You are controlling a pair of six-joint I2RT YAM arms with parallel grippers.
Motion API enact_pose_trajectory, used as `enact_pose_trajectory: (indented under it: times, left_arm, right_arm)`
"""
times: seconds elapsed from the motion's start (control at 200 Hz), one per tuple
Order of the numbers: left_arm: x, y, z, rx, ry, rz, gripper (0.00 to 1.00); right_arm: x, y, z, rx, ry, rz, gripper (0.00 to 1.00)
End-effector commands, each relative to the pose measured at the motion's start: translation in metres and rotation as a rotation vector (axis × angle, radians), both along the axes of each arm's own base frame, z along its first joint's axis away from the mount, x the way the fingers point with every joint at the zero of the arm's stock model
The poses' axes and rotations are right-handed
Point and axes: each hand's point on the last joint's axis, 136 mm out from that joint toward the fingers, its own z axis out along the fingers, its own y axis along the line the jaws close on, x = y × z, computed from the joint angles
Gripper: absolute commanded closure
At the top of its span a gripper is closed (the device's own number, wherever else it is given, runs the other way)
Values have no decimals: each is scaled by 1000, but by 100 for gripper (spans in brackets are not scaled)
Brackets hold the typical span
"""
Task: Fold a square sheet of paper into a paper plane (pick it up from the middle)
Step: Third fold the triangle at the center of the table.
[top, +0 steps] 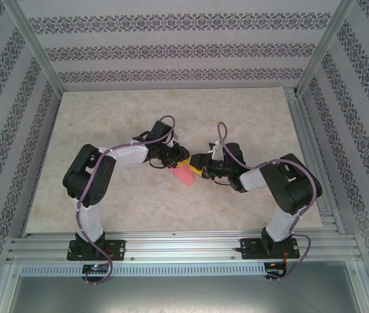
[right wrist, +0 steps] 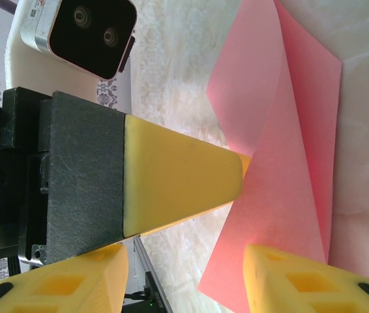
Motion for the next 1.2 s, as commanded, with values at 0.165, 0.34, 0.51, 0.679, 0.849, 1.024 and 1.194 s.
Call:
enact_pose_trajectory:
  times: [0.165, 0.34, 0.51, 0.679, 0.849, 1.024, 1.194]
  left_arm:
    - [-13, -7, -8, 2, 26, -88, 74]
    - [-13, -6, -11, 10, 26, -86, 86]
    - [-13, -7, -11, 7, 27, -93, 87]
    - [-15, -6, -14, 13, 34, -90, 83]
    - [-14, -7, -12, 6, 19, -98, 92]
    - [-13, -6, -15, 33, 7, -133, 97]
    - [-9, 6, -21, 98, -10, -184, 98]
  right_arm:
    - [6, 10, 9, 21, -39, 16, 50]
    - [7, 9, 9, 23, -42, 7, 50]
    - [9, 7, 11, 23, -50, -6, 50]
    - [11, 3, 14, 34, -58, -27, 50]
    - [13, -3, 17, 22, -68, -47, 51]
    - [13, -6, 19, 29, -68, -47, 51]
    - [8, -16, 20, -11, -69, -38, 52]
